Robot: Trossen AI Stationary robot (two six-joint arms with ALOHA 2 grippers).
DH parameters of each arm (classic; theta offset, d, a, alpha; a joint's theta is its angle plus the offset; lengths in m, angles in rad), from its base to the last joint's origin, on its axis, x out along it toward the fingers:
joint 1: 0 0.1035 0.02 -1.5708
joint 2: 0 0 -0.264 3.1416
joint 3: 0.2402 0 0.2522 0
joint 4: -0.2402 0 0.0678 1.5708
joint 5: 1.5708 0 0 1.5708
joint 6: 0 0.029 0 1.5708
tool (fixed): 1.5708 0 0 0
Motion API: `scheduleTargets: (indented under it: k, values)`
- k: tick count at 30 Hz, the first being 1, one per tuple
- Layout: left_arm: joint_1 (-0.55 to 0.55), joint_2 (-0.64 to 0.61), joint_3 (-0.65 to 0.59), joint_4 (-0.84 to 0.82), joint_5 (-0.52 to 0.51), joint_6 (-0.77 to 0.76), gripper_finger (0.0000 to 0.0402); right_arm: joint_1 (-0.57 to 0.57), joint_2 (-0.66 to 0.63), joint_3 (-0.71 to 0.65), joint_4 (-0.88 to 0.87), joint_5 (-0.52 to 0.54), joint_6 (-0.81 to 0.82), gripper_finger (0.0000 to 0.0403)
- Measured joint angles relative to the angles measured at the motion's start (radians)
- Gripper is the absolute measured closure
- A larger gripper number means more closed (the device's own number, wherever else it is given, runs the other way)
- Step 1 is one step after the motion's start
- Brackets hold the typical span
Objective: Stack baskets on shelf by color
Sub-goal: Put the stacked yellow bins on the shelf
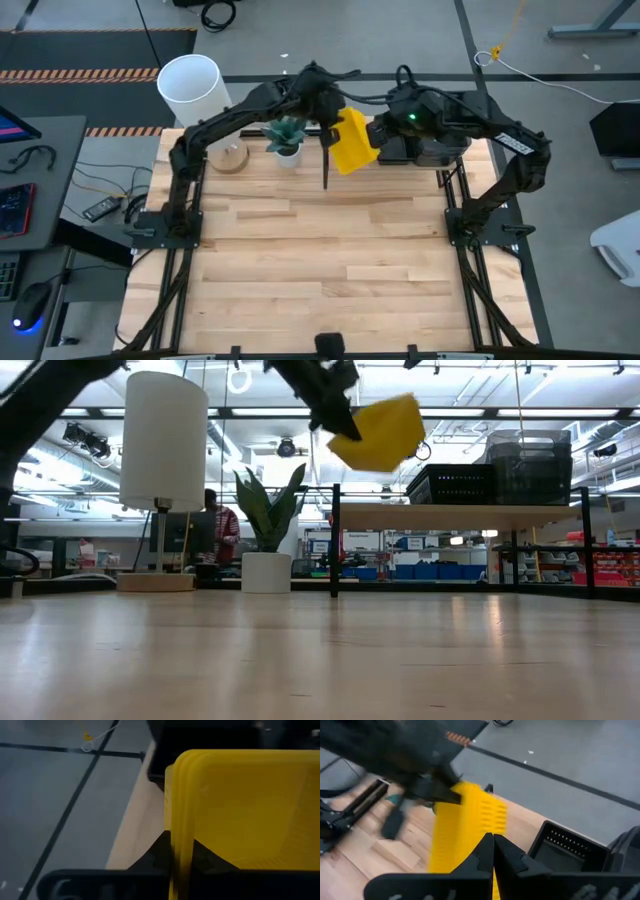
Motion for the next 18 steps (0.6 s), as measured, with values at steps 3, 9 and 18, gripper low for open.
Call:
scheduleTargets:
  k: [3,9,18]
  values:
    - [0.010,0.046,0.005,0.018,-0.005,0.024,0.0381,0.020,-0.015,0.000,0.010,0.022,0.009,0.0395]
    - [0.026,0.103,0.005,0.022,-0.002,0.042,0.0375,0.041,-0.013,0.000,0.010,0.026,0.045,0.0395]
    - [0.031,0.109,-0.006,0.039,-0.046,0.092,0.0347,0.048,-0.011,0.000,0.032,0.046,0.038,0.0395]
